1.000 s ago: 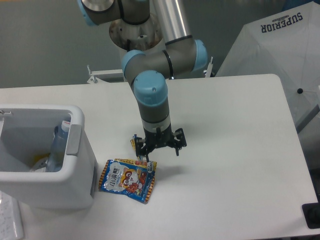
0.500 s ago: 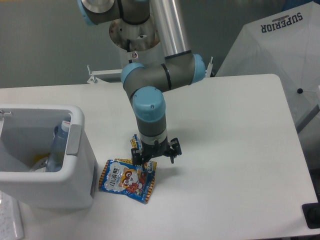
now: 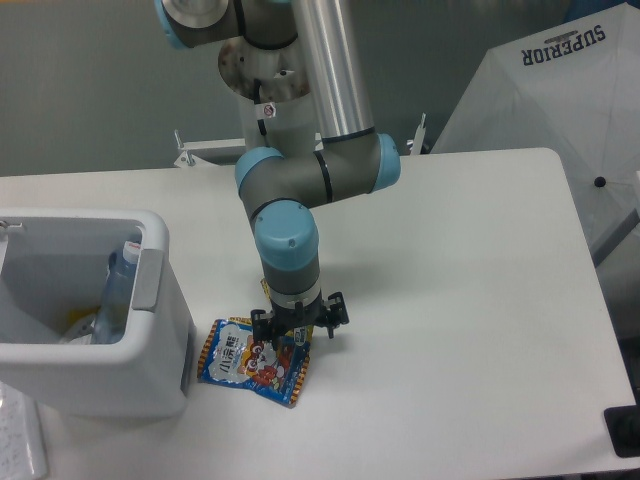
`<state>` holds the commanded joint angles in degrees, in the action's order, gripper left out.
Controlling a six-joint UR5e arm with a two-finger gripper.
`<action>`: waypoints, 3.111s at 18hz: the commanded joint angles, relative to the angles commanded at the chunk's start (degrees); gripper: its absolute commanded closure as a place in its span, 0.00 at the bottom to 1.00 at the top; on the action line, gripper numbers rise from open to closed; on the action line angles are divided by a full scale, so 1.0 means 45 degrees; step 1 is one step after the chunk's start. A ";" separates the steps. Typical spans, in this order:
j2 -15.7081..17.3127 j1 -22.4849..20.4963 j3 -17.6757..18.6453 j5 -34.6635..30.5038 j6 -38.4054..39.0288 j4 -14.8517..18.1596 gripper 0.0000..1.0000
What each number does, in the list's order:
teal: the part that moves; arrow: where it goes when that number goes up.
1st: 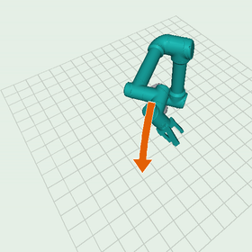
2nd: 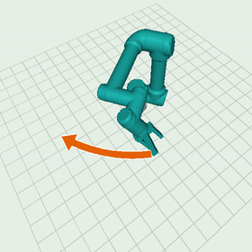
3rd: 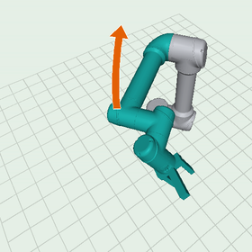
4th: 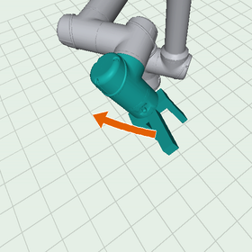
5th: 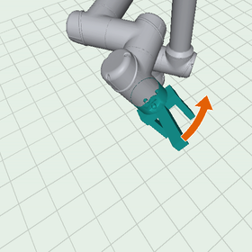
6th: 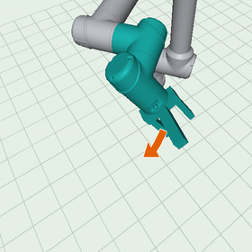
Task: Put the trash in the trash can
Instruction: 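Lower the gripper and pinch the snack bag's edge, then lift the snack bag and swing it over the trash bin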
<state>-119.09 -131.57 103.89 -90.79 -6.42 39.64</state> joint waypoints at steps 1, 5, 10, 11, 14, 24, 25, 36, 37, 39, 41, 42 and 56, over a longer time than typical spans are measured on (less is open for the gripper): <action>0.0019 0.0020 -0.0001 0.0000 0.0000 0.0000 0.10; 0.0117 0.0020 -0.0001 0.0000 -0.0078 0.0000 0.39; 0.0176 0.0039 0.0077 0.0039 -0.0039 0.0020 0.72; 0.0195 0.0039 0.0116 0.0058 -0.0059 0.0020 0.75; 0.0448 0.0039 0.0097 0.0117 -0.0059 0.0020 0.87; 0.1542 -0.0156 -0.0838 0.0389 -0.0039 0.0059 1.00; 0.1562 -0.0233 -0.1034 0.0661 0.0019 0.0078 1.00; 0.3261 -0.0976 -0.2460 0.2870 0.1288 0.0059 1.00; 0.3358 -0.0976 -0.2752 0.2948 0.1618 0.0039 1.00; 0.3418 -0.1015 -0.3513 0.3241 0.2496 0.0039 1.00; 0.3651 -0.0996 -0.3808 0.3786 0.2772 0.0039 1.00; 0.3942 -0.0957 -0.3790 0.4040 0.2793 0.0039 1.00; 0.7089 0.0543 -0.3050 0.6036 0.0688 0.0157 1.00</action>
<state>-87.19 -129.13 90.16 -63.63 -3.32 40.34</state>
